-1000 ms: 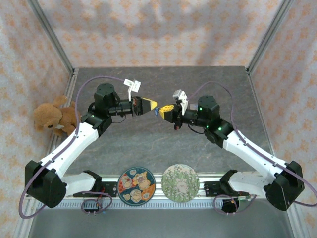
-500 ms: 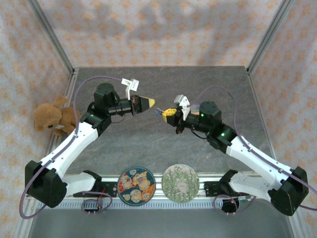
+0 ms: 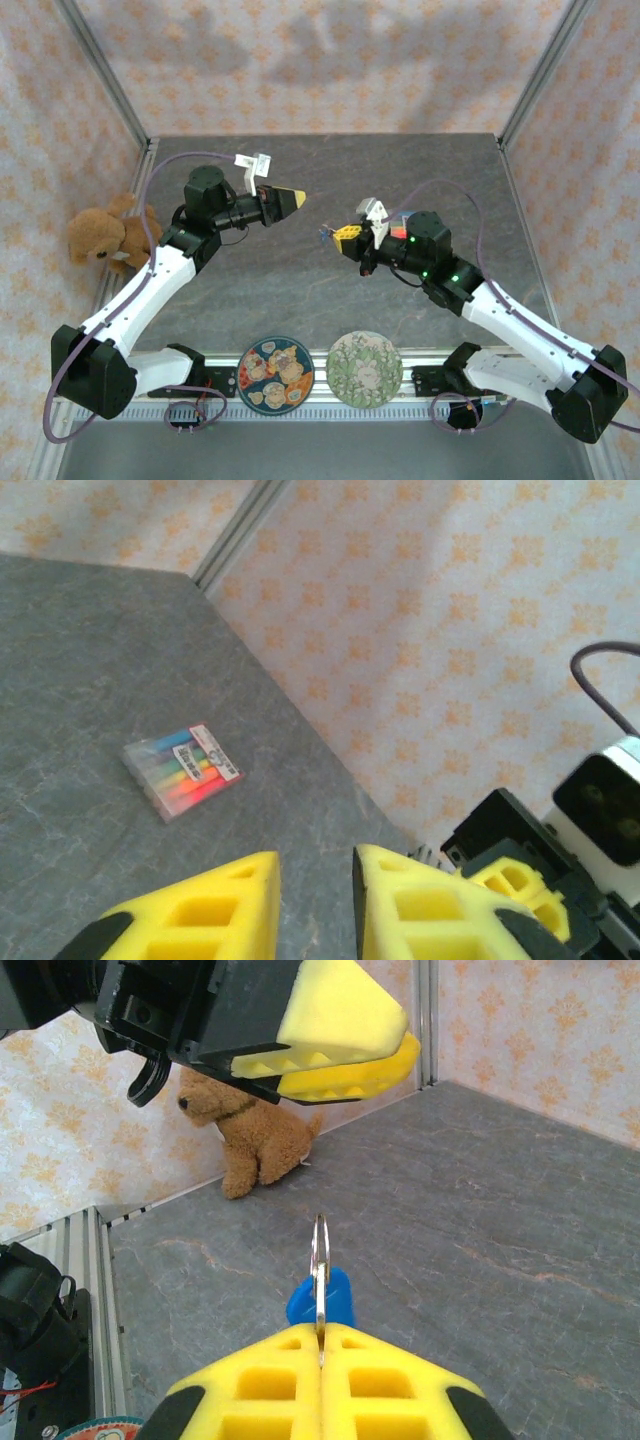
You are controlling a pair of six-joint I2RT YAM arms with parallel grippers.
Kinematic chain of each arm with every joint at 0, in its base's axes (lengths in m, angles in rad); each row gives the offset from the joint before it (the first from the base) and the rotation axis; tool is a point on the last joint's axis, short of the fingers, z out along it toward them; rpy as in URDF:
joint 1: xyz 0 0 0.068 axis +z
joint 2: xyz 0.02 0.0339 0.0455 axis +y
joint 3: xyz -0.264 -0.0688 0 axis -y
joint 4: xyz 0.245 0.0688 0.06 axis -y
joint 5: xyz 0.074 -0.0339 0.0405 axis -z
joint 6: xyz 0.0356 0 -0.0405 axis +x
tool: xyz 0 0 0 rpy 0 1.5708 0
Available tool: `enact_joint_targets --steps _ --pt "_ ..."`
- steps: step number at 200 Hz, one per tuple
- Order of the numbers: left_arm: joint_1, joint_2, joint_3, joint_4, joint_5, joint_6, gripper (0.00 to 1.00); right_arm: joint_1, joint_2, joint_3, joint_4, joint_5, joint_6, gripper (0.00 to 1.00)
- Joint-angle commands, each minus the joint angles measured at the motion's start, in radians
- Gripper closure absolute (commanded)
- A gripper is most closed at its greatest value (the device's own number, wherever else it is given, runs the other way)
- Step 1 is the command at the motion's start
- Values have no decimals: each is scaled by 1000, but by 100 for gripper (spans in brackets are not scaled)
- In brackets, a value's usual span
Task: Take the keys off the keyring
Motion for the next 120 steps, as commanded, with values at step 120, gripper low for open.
enact_joint_targets --steps 120 --pt "-99 5 38 -91 158 165 50 -38 91 126 25 -120 130 100"
